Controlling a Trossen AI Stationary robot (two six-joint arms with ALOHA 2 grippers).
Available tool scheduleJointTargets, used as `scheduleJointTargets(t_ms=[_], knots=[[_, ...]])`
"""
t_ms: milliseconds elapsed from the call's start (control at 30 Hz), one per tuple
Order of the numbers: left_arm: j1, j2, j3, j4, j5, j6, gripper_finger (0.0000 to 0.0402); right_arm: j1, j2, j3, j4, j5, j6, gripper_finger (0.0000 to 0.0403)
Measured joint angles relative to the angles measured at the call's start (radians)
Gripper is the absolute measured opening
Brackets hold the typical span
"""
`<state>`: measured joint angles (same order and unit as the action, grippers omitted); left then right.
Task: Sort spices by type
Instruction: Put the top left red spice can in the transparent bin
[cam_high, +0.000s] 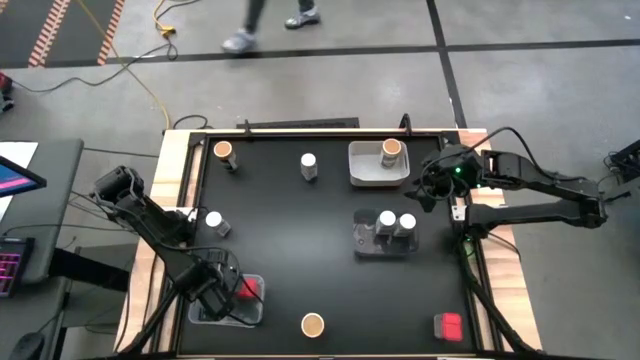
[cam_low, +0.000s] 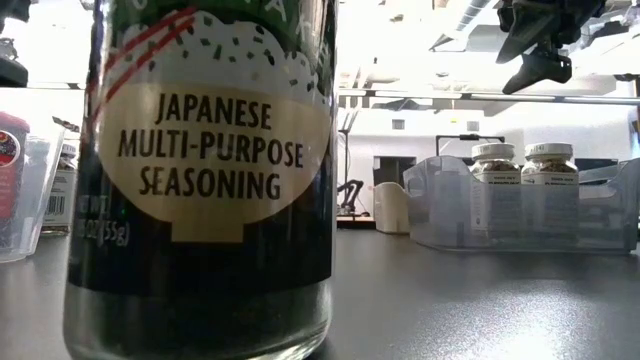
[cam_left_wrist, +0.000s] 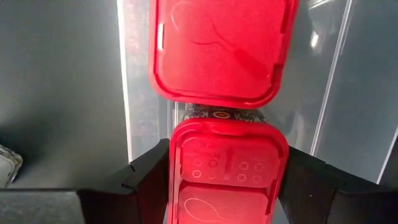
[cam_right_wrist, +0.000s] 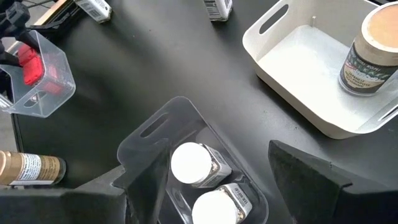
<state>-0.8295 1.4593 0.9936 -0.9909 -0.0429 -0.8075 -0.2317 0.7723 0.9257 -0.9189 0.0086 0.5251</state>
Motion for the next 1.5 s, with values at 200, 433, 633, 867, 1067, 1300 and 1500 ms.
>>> scheduleJointTargets(t_ms=[200, 433, 633, 867, 1067, 1300, 1500], knots=[[0.0, 0.0, 0.0, -0.001, 0.001, 0.007, 0.0243, 0.0, 0.0, 0.0, 0.0, 0.0, 0.001, 0.0299], [0.0, 0.0, 0.0, -0.046, 0.001, 0.0, 0.0243, 0.0, 0.0, 0.0, -0.001, 0.0, 0.039, 0.0299], [0.0, 0.0, 0.0, -0.078, 0.004, -0.018, 0.0243, 0.0, 0.0, 0.0, -0.001, 0.0, 0.07, 0.0299], [0.0, 0.0, 0.0, -0.077, 0.003, -0.003, 0.0246, 0.0, 0.0, 0.0, -0.001, 0.0, 0.081, 0.0299], [-0.006, 0.0, 0.0, -0.093, 0.016, 0.02, 0.0281, 0.0, 0.0, 0.0, -0.001, 0.0, 0.08, 0.0299], [-0.01, 0.0, 0.0, -0.102, 0.02, 0.026, 0.0308, 0.0, 0.0, 0.0, -0.001, 0.0, 0.08, 0.0299], [-0.009, -0.001, 0.033, -0.159, 0.016, -0.018, 0.0309, 0.0, 0.0, 0.0, -0.001, 0.0, 0.079, 0.0299]])
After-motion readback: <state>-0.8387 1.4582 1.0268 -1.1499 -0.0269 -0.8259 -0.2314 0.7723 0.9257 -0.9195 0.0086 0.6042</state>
